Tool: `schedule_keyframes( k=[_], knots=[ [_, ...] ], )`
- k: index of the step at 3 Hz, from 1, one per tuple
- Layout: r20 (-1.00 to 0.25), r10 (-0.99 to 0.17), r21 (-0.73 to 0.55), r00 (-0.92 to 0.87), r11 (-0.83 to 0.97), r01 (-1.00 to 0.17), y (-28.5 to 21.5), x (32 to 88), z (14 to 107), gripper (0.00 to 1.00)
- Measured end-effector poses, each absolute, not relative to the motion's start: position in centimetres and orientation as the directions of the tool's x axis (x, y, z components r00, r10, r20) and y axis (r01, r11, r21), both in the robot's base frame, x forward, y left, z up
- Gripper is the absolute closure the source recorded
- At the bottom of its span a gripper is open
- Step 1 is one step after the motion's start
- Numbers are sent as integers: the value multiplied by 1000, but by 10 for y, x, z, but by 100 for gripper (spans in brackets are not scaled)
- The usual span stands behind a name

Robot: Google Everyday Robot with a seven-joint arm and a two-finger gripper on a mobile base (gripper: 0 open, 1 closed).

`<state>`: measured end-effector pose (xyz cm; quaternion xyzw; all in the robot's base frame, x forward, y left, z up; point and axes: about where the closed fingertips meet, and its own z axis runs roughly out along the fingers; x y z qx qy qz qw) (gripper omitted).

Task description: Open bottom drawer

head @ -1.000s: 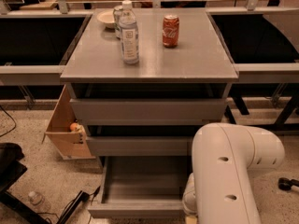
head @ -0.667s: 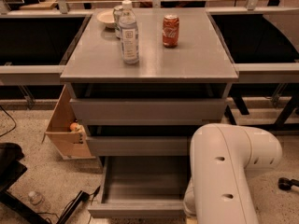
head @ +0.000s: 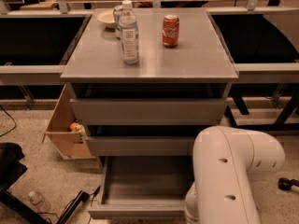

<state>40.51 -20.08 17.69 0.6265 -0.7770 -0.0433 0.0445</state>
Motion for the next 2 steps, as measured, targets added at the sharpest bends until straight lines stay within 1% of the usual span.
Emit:
schedule_keyframes(
  k=[1, 2],
  knots=[
    [15, -977, 123, -212, 212, -970, -201, 406, 179, 86],
    [15, -977, 121, -213, 213, -969, -202, 407, 181, 100]
  ],
)
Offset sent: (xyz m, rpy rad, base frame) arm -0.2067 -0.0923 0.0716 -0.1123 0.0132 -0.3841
